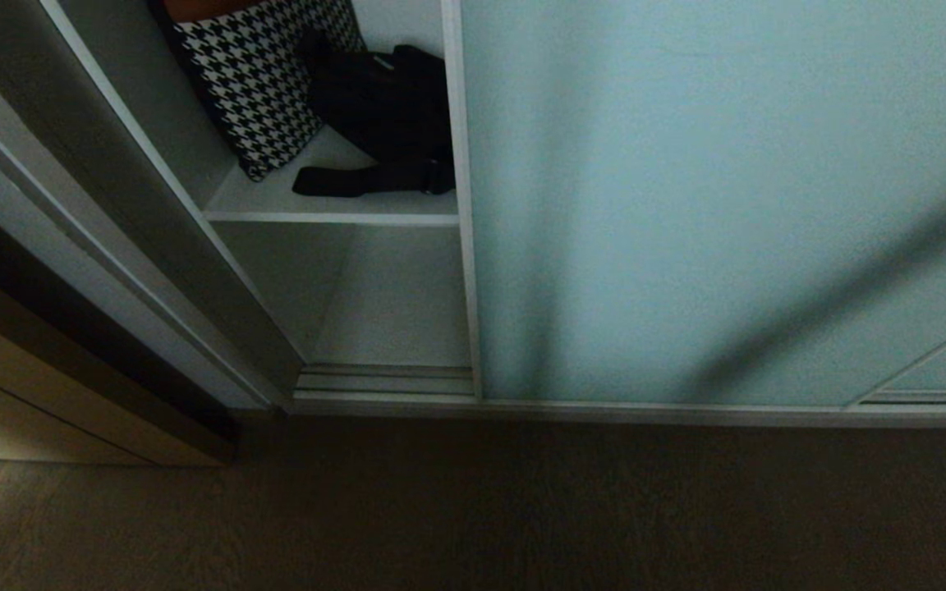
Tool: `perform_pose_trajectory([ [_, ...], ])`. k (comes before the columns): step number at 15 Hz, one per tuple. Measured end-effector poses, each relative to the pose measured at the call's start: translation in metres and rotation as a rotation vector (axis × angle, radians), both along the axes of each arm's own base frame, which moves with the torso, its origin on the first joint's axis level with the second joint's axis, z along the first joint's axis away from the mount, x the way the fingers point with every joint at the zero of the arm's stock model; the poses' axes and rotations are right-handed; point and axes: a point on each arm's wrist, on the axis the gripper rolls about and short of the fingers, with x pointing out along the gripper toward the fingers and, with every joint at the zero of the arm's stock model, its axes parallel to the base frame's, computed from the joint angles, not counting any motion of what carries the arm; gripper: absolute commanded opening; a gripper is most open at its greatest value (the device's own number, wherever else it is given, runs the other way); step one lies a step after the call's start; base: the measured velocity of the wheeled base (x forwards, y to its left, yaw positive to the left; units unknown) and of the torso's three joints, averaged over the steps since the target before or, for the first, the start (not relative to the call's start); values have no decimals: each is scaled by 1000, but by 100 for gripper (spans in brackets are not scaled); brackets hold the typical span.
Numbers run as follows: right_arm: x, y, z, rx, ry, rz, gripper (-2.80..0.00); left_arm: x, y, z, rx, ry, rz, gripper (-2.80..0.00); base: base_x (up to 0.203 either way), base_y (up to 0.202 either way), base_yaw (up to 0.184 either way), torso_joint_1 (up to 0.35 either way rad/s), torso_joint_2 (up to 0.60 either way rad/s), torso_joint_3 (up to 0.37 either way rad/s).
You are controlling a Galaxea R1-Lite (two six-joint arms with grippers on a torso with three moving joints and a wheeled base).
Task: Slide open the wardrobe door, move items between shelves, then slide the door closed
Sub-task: Close the door
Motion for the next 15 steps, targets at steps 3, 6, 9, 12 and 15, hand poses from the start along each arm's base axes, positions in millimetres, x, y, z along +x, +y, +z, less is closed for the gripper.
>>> perform_pose_trajectory([
  [3, 5, -2, -4, 2, 0, 2, -280, 0, 0, 0, 0, 0, 0, -280, 0, 0, 0, 0, 0, 0],
  [6, 13, -3, -8, -10, -10, 13, -280, 0, 0, 0, -1, 0, 0, -280, 0, 0, 0, 0, 0, 0],
  [9, 22, -5, -7, -33, -30, 22, -280, 0, 0, 0, 0, 0, 0, -280, 0, 0, 0, 0, 0, 0],
  [12, 30, -8, -17, -24, -27, 8, -280, 0, 0, 0, 0, 0, 0, -280, 0, 0, 0, 0, 0, 0],
  [15, 37, -10, -23, -21, -30, -14, -280, 0, 0, 0, 0, 0, 0, -280, 0, 0, 0, 0, 0, 0],
])
